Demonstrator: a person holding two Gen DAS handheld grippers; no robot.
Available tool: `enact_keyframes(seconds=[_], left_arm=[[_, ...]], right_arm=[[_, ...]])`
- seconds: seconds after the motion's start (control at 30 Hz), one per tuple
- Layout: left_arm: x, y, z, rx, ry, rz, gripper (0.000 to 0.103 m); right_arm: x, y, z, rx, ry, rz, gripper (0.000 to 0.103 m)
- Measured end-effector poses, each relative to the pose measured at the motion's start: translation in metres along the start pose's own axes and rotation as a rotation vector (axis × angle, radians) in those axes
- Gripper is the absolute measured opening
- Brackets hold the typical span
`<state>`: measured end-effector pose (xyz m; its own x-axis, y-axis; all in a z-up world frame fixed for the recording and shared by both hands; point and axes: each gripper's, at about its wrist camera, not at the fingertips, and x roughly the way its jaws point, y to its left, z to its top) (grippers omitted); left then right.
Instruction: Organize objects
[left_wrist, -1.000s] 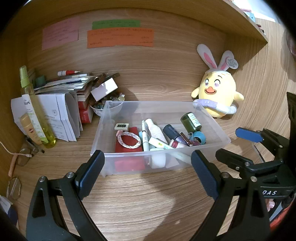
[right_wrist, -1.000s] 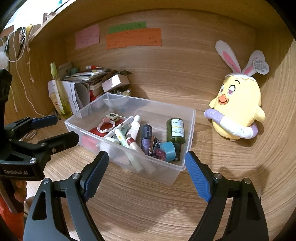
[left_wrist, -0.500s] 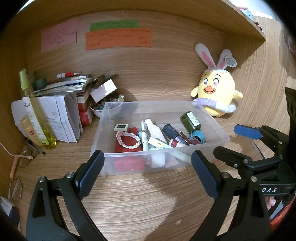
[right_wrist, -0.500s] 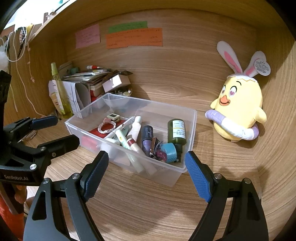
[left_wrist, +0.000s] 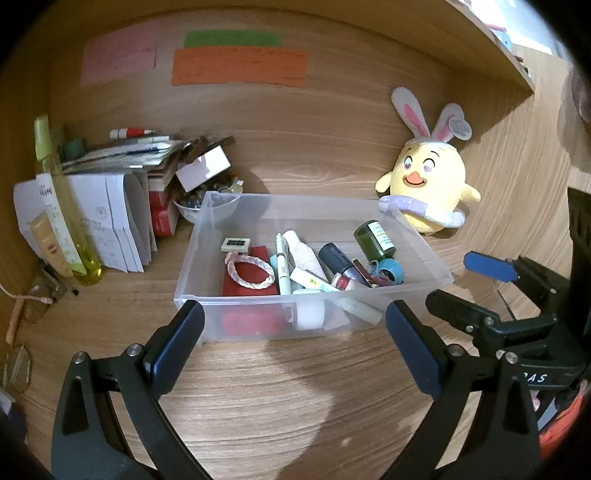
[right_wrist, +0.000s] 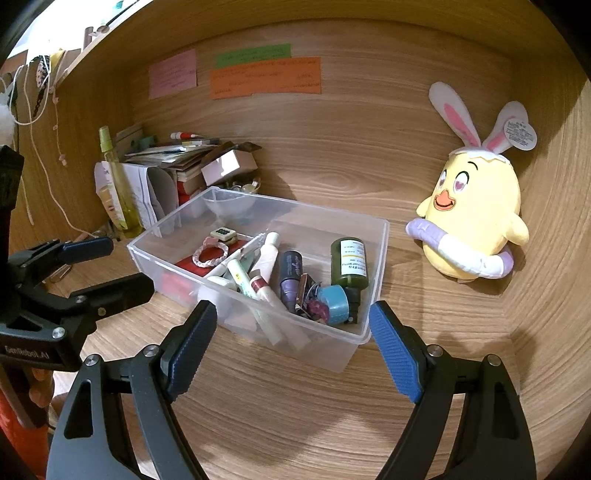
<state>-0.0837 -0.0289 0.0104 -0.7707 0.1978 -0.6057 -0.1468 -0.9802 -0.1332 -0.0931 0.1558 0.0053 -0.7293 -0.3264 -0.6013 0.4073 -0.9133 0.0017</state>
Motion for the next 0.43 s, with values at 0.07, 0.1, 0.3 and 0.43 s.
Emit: enact_keyframes(seconds=[0.07, 0.1, 0.3, 0.43], left_arm=[[0.0003, 0.0032, -0.0003, -0.013, 0.001, 0.002, 0.100], [0.0008, 0.0044, -0.0005, -0.019, 0.001, 0.005, 0.100], [-0.0017, 0.0058, -0.0028, -0.021, -0.016, 0.023, 0.100], [-0.0014, 0.0041, -0.0028, -0.015, -0.007, 0.007, 0.100]], right_arm=[[0.0004, 0.0003, -0.0002, -0.001, 0.002, 0.000, 0.082], [0.0006, 0.0004, -0.0003, -0.002, 0.003, 0.001, 0.082], [0.0009, 0.0020, -0.0006, -0.002, 0.004, 0.000, 0.082], [0.0012, 0.0032, -0.0008, -0.001, 0.004, 0.000, 0.082]])
